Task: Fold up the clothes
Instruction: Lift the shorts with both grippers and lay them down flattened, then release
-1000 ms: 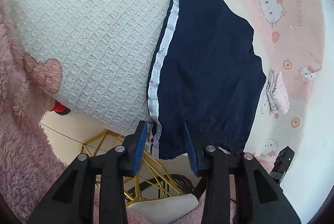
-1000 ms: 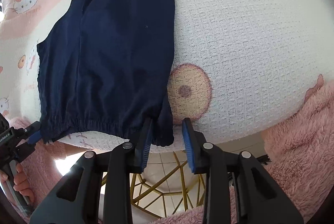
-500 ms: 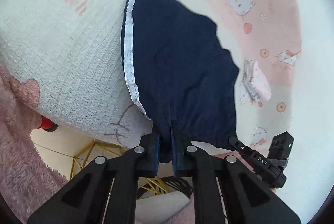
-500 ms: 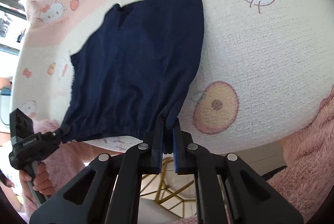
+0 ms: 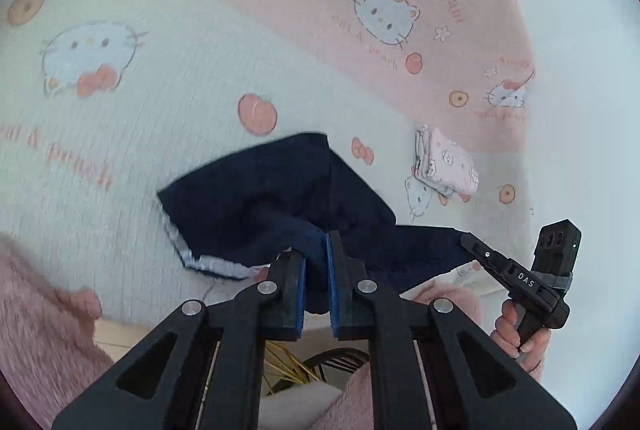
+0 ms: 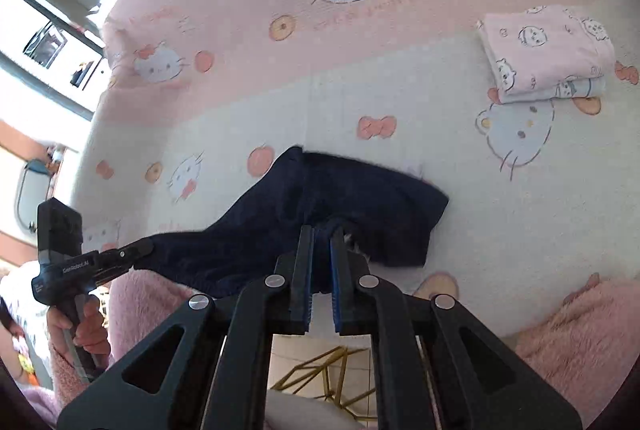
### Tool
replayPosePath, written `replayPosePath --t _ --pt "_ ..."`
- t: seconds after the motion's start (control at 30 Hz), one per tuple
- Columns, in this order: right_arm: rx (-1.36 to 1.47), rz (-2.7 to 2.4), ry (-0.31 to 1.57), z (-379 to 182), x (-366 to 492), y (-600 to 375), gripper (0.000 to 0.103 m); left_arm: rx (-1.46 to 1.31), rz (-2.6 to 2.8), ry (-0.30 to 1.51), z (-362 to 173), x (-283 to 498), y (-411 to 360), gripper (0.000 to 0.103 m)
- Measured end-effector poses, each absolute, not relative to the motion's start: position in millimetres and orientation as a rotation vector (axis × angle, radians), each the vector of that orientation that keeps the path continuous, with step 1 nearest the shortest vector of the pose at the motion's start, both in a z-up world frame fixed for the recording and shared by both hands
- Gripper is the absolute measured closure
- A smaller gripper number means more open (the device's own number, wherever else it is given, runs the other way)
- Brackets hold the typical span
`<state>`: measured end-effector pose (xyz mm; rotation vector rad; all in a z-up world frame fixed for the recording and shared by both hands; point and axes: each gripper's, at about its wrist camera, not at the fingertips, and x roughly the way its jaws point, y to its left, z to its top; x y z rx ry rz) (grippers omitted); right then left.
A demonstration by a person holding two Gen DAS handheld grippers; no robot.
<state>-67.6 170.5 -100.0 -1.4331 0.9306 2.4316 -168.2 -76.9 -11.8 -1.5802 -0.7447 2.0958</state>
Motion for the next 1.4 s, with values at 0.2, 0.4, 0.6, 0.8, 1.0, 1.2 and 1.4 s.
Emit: replayPosePath --t 0.2,0.4,0.6,0.8,1.0,1.2,1.4 --pt "-1.129 2.603 0.872 12 -156 195 0.097 -1.214 2.222 -0.605 125 -241 -58 0.094" --pt "-0.893 2.728 0.725 103 -127 181 0.096 -1.059 2.321 -0.529 183 -214 -74 0.093" --pt "-1.046 2.588 0.763 16 -94 154 0.096 -1.391 2.224 -0.598 53 -196 -80 0.093" --pt "-1.463 2.255 0.841 -171 -96 125 0.096 -1.881 2.071 -0.578 -121 -182 -66 0.093" --pt "-1.602 2.124 0.824 -242 -96 115 0.096 -1.949 2.046 -0.492 -147 -163 -56 0.094" --pt "-1.640 2.131 0.762 -236 -82 104 0.095 -1.982 2.048 -0.410 -149 -154 -56 0.093" --pt "-1.707 2.090 0.715 -250 -78 98 0.092 -2.021 2.040 -0.391 -159 -144 -56 0.093"
